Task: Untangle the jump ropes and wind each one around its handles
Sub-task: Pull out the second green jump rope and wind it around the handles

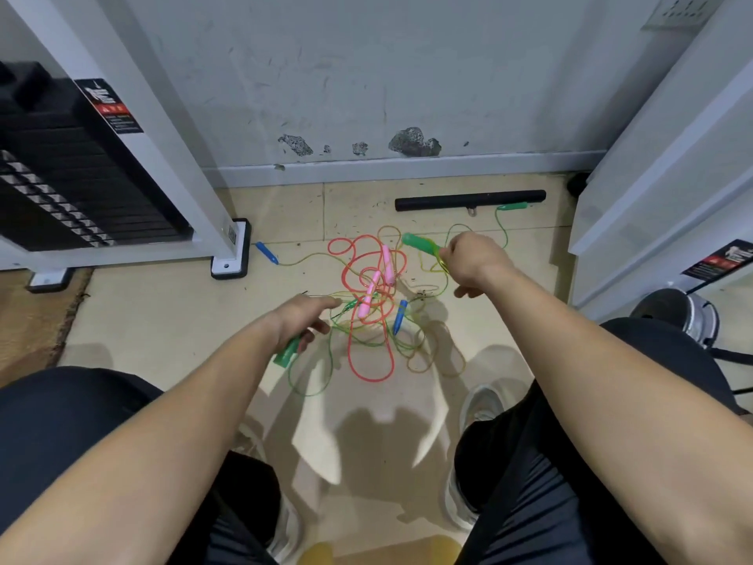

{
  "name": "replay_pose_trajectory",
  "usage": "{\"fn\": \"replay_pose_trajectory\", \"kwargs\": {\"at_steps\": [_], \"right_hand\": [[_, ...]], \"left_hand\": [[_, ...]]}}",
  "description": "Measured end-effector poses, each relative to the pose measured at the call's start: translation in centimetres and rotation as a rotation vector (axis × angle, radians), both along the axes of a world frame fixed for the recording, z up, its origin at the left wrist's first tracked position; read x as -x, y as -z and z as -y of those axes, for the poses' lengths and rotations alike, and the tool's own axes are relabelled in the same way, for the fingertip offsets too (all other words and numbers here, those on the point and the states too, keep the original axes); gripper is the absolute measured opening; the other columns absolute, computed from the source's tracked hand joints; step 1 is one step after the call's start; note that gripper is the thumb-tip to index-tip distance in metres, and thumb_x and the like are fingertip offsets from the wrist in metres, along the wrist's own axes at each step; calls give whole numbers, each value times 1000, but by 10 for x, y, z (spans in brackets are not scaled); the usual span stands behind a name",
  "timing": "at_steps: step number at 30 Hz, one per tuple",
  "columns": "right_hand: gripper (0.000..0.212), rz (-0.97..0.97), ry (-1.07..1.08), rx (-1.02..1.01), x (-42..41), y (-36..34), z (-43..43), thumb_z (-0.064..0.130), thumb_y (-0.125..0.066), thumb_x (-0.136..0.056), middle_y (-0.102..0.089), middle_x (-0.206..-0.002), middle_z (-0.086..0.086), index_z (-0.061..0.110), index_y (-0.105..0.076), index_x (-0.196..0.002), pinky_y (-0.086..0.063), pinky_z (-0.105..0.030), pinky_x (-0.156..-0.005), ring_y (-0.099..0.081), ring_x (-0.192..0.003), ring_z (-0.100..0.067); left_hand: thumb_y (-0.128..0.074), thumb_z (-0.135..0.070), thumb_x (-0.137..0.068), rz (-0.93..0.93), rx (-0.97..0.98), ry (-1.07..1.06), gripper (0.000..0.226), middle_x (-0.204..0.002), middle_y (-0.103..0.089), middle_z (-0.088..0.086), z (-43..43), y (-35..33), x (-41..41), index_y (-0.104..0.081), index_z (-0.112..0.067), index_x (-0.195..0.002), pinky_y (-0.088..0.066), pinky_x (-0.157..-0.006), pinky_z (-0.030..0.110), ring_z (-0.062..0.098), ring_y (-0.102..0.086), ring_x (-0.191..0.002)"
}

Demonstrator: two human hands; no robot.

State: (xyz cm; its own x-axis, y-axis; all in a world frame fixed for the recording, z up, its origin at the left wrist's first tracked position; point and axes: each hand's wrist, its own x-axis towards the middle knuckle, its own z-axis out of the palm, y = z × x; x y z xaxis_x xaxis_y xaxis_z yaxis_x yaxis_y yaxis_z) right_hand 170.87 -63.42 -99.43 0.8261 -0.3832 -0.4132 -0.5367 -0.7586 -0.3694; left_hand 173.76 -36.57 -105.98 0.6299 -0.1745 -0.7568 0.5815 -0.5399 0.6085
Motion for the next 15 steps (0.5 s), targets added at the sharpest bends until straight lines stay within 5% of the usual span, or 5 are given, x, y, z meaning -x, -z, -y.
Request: {"fn": "replay_pose_trajectory", "kwargs": {"at_steps": [5,11,15], "right_hand": [[34,-19,-111,310,-1,-5,1,42,-50,-101,-55,-131,-11,18,-64,-121,-41,-34,-78,-61,-112,-31],[31,38,-311,665,1,-31,-11,0,-55,-87,-67,-108,-5,16,-65,-111,-40,-31,-67,-67,-98,-30],[23,159,-327,709,5,-38,-15,8,-56,-91,-67,-106,-6,17,-65,-109,-37,-31,-67,-67,-98,-30]], "left_hand": [[-51,-26,-99,109,-14,-47,22,-71,-50,5,-3,-28,-25,-54,-13,-117,-24,-42,19,15,-31,-47],[-51,-29,-99,220,6,155,21,-74,-56,3,11,-70,-32,-68,-20,-108,-27,-48,22,16,-37,-54],[-55,-27,-97,294,-37,233,17,-72,-58,2,20,-81,-30,-69,-20,-103,-26,-50,23,16,-38,-57]]}}
